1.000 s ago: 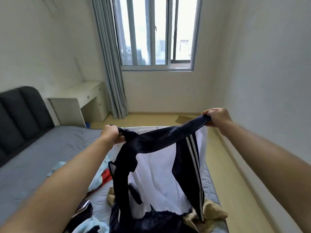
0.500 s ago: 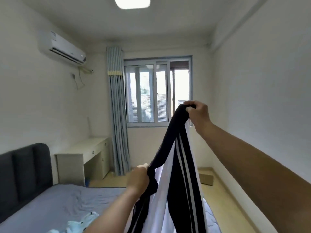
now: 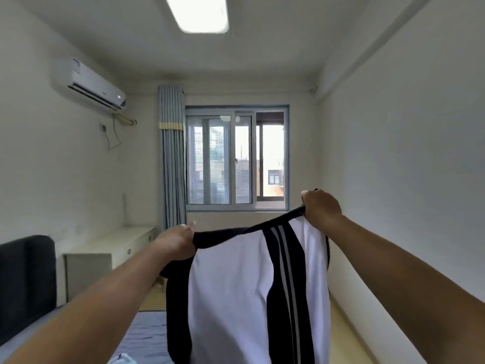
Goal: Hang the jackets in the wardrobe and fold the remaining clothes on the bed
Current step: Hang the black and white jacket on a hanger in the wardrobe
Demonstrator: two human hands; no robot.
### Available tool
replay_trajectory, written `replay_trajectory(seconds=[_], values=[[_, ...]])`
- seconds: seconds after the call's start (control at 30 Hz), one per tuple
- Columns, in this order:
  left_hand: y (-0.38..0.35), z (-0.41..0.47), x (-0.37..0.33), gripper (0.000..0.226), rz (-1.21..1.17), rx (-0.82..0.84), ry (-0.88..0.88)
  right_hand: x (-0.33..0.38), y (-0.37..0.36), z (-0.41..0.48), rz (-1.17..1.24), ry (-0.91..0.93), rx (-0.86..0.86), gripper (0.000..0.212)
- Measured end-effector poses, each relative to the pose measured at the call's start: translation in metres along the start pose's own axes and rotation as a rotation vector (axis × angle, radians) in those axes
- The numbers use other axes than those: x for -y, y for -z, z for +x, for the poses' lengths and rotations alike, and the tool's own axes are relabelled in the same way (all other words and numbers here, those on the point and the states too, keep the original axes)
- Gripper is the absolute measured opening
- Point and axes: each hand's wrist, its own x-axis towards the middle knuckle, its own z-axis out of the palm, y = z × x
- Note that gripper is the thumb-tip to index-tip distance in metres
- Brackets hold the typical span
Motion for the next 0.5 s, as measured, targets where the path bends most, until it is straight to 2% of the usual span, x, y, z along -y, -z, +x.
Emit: replay_trajectory(seconds=[0.07,0.17,0.27,0.33,0.43,0.47,0.5], values=[[0.02,0.003,0.005,0.012,-0.04,0.023,-0.009,-0.004,0.0,0.003,-0.148,-0.022,0.027,0.011],[0.038,0.006,0.014,0.029,-0.04,-0.053,-0.033,-0.004,0.008,0.005,-0.329,-0.057,0.155,0.032],[0.062,0.014,0.019,0.033,0.066,-0.057,-0.06,-0.005,0.018,0.013,-0.248,-0.074,0.214,0.027],[0.095,0.023,0.023,0.028,0.055,-0.135,-0.022,-0.006,0.036,0.027,0.032,-0.077,0.166,0.017],[0.127,0.034,0.028,0.019,-0.093,-0.451,0.036,0.003,0.064,0.039,0.693,-0.015,-0.027,0.026],[0.121,0.03,0.024,0.018,-0.085,-0.462,0.017,0.005,0.064,0.037,0.778,-0.014,-0.038,0.031],[0.107,0.023,0.017,0.02,-0.013,-0.396,-0.041,0.009,0.059,0.032,0.742,0.027,0.022,0.033]])
